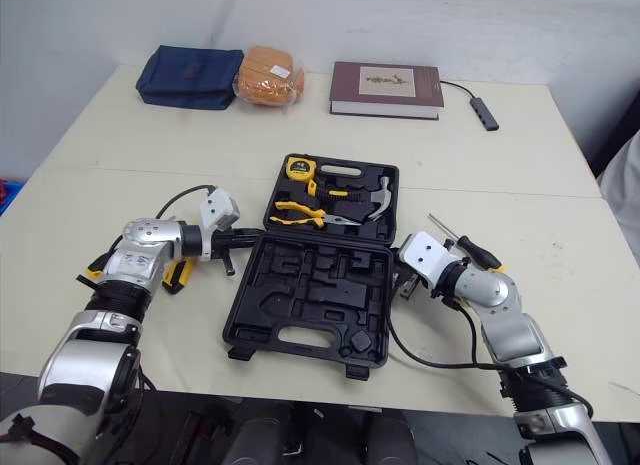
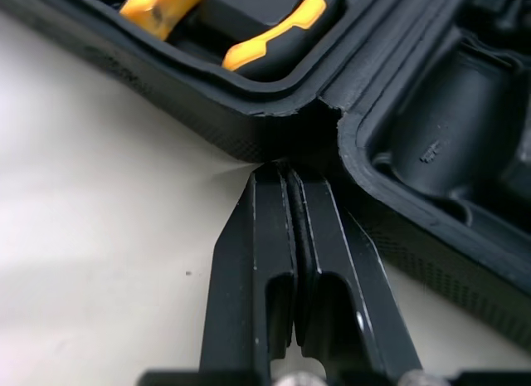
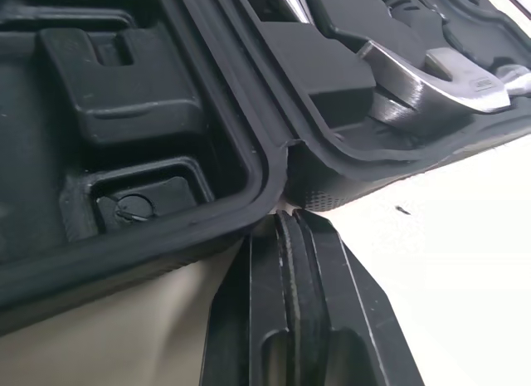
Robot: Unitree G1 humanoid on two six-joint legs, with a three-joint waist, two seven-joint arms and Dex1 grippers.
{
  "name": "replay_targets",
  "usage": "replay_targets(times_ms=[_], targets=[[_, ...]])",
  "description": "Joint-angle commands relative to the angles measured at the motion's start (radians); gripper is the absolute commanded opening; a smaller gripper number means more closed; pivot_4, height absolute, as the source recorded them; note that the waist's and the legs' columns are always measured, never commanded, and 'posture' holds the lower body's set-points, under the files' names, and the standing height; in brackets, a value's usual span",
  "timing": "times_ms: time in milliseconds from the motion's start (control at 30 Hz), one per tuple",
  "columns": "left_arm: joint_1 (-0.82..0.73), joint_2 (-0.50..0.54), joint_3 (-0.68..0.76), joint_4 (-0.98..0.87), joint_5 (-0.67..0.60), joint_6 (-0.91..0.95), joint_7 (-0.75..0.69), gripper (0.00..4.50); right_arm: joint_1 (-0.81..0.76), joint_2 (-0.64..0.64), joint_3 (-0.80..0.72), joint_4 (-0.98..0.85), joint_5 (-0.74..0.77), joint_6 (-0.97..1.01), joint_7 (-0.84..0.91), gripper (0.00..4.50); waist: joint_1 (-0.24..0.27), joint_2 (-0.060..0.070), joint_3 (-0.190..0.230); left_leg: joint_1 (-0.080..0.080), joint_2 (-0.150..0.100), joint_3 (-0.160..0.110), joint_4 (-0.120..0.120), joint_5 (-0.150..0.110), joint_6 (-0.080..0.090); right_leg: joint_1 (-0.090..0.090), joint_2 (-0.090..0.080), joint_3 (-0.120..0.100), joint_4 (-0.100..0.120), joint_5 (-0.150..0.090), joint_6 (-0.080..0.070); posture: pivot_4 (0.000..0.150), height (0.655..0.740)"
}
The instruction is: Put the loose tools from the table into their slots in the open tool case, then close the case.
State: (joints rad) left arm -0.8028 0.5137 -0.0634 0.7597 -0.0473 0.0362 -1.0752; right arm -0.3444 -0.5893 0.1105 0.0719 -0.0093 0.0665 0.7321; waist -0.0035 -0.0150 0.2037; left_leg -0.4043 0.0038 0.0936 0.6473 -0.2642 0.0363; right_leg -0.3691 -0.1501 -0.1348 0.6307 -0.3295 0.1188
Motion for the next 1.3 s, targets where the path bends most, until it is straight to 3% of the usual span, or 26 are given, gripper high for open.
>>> replay_targets(times_ms=[33,567,1067,1300], targets=[[0.036,-0.013,-0.047,-0.059,0.015,-0.002,-0.035,0.00,-0.011,-0.013,0.015,-0.030,0.037,-0.070,0.083,0.05,0.000,0.000,0.000,0.000,0.000,0.000,0.000,0.000,0.000,0.000,0.000,0.000,0.000,0.000,0.000,0.150,0.7400],[0.244,0.062,-0.069,-0.480,-0.033,0.192,-0.101,0.00,0.022,-0.035,0.032,-0.076,0.067,-0.063,0.239,0.05,-0.004,0.000,0.000,0.000,0.001,0.000,0.000,0.000,0.000,0.000,0.000,0.001,0.000,0.000,0.000,0.150,0.7400],[0.310,0.123,-0.035,-0.553,-0.031,0.260,-0.049,0.00,0.024,-0.070,0.020,-0.100,0.051,-0.003,0.267,0.05,-0.006,0.001,0.000,0.001,0.002,0.000,0.000,-0.001,0.000,0.000,0.001,0.001,-0.001,0.000,-0.001,0.150,0.7400],[0.340,0.254,0.036,-0.614,-0.083,0.268,-0.091,0.00,0.076,-0.154,-0.076,-0.162,0.119,-0.001,0.293,0.05,-0.016,0.001,0.000,0.000,0.003,0.000,-0.001,-0.001,-0.001,-0.001,0.001,0.001,-0.001,0.000,-0.001,0.150,0.7400]])
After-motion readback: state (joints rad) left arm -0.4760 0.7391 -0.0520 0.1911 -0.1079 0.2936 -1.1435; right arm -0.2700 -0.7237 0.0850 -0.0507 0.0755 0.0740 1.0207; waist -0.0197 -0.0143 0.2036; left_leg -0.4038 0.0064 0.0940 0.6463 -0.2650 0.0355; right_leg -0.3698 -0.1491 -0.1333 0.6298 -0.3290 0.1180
